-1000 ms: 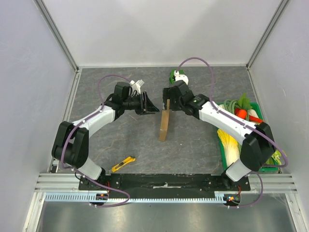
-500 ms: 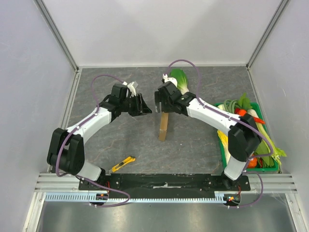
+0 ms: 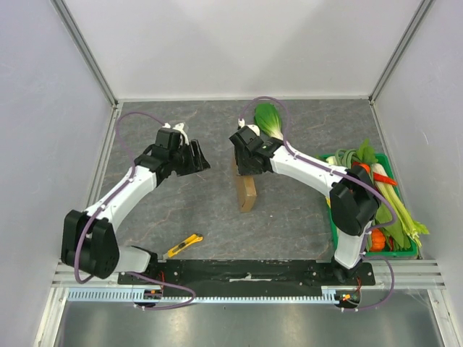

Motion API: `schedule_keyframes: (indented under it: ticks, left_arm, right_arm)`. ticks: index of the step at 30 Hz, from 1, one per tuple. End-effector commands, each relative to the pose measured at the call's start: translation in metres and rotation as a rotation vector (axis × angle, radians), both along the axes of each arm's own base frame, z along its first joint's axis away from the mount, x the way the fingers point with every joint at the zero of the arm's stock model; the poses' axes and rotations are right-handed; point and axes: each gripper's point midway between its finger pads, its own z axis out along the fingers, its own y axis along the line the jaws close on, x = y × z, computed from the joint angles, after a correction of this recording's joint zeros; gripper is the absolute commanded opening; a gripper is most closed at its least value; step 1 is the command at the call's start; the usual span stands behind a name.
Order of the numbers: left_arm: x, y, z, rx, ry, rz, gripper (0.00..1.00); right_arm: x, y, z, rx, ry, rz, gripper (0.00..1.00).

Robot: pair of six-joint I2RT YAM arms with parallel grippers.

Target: Unpack the express box

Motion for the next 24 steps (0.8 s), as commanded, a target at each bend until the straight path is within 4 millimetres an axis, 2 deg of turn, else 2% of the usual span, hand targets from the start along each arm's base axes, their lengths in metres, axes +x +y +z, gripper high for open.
schedule_keyframes:
  ticks: [1,2,4,6,7,8,9,10,11,13,14,16,21,24]
  left_arm:
    - [-0.004,0.025,0.023,0.083,-0.1,0.038,0.66]
    - [-0.006,0.032,0.022,0.102,-0.104,0.059,0.66]
    - [-0.012,0.041,0.022,0.128,-0.104,0.097,0.67]
    - [-0.018,0.054,0.022,0.155,-0.115,0.152,0.7]
    - [-0.021,0.057,0.023,0.157,-0.115,0.167,0.7]
    - [-0.024,0.061,0.028,0.157,-0.123,0.183,0.71]
    - [-0.03,0.065,0.035,0.151,-0.14,0.195,0.73]
    - [-0.034,0.068,0.036,0.157,-0.142,0.201,0.74]
    - [-0.036,0.073,0.035,0.173,-0.144,0.219,0.74]
    - [-0.041,0.079,0.041,0.181,-0.157,0.241,0.77]
    - [-0.043,0.083,0.042,0.193,-0.162,0.256,0.78]
    - [-0.046,0.088,0.047,0.19,-0.193,0.277,0.84]
    - [-0.049,0.09,0.051,0.179,-0.252,0.272,0.92]
    - [-0.048,0.087,0.057,0.171,-0.286,0.243,0.96]
  right_arm:
    - [0.002,0.029,0.05,0.196,-0.068,0.038,0.36]
    - [0.001,0.033,0.057,0.228,-0.079,0.046,0.36]
    - [0.004,0.05,0.082,0.347,-0.119,0.069,0.35]
    - [0.001,0.062,0.092,0.424,-0.118,0.092,0.34]
    - [0.006,0.069,0.099,0.474,-0.139,0.078,0.34]
    - [0.003,0.075,0.097,0.503,-0.117,0.097,0.34]
    - [0.002,0.09,0.098,0.58,-0.1,0.113,0.33]
    - [0.006,0.099,0.107,0.643,-0.12,0.114,0.32]
    - [0.006,0.101,0.096,0.651,-0.108,0.109,0.32]
    - [0.01,0.112,0.101,0.71,-0.131,0.133,0.32]
    - [0.012,0.116,0.09,0.704,-0.12,0.132,0.32]
    - [0.018,0.125,0.092,0.739,-0.146,0.157,0.32]
    - [0.031,0.14,0.061,0.697,-0.13,0.195,0.32]
    - [0.031,0.146,0.043,0.697,-0.098,0.205,0.33]
